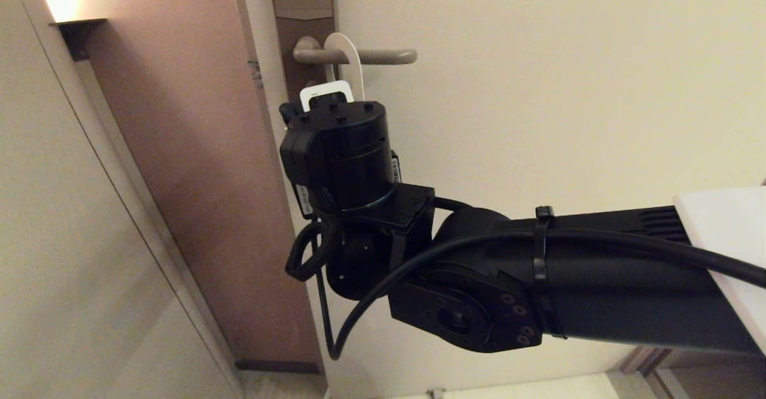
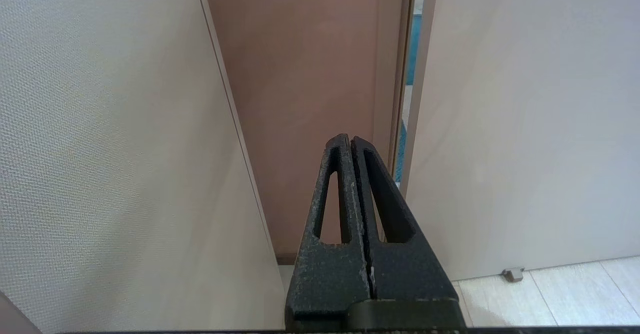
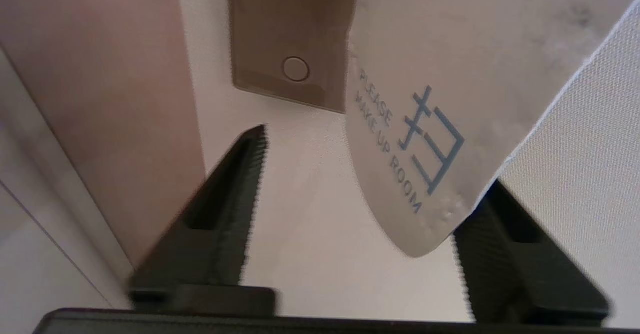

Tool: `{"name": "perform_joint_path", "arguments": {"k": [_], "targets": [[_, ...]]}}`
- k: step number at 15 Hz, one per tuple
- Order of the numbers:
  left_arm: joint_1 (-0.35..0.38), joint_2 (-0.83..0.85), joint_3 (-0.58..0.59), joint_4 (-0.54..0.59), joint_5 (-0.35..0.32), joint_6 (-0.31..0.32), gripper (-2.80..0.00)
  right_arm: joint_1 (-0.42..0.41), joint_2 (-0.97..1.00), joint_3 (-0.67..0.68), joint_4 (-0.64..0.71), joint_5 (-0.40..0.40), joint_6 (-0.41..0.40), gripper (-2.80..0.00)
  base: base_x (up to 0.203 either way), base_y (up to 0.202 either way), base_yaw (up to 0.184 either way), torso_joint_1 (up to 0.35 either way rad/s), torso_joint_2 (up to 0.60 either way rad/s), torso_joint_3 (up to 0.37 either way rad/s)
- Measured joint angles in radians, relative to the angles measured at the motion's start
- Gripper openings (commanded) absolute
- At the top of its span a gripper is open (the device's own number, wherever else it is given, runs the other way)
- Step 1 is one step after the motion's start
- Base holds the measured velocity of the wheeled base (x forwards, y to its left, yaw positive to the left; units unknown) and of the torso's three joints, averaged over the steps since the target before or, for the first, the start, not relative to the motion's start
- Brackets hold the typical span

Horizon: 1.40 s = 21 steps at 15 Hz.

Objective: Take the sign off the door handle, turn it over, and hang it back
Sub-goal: Hang the sign back with the other side facing out

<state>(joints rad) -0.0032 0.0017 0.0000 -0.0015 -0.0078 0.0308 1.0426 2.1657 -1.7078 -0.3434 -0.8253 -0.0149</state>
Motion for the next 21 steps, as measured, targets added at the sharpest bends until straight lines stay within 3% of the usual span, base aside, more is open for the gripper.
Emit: {"name": "perform_joint_path", "arguments": {"k": [5,14,15,21], "targets": [[0.000,0.000,0.000,0.000,0.000,0.000,-2.80,0.011,-0.051,0.041,0.010,0.002,-0.001,0.00,0.000,0.000,0.000,0.000,0.00,0.000],[0.000,0.000,0.000,0.000,0.000,0.000,-2.80,-0.007,-0.253,0.260,0.006,0.005,-0.001,0.00,0.000,0.000,0.000,0.000,0.00,0.000],[0.000,0.000,0.000,0.000,0.000,0.000,-2.80,-0.011,-0.266,0.267,0.004,0.005,-0.001,-2.80,0.000,0.000,0.000,0.000,0.00,0.000],[0.000,0.000,0.000,0.000,0.000,-0.001,-2.80,-0.017,-0.290,0.276,-0.003,0.005,-0.001,-2.80,0.000,0.000,0.000,0.000,0.00,0.000]]}}
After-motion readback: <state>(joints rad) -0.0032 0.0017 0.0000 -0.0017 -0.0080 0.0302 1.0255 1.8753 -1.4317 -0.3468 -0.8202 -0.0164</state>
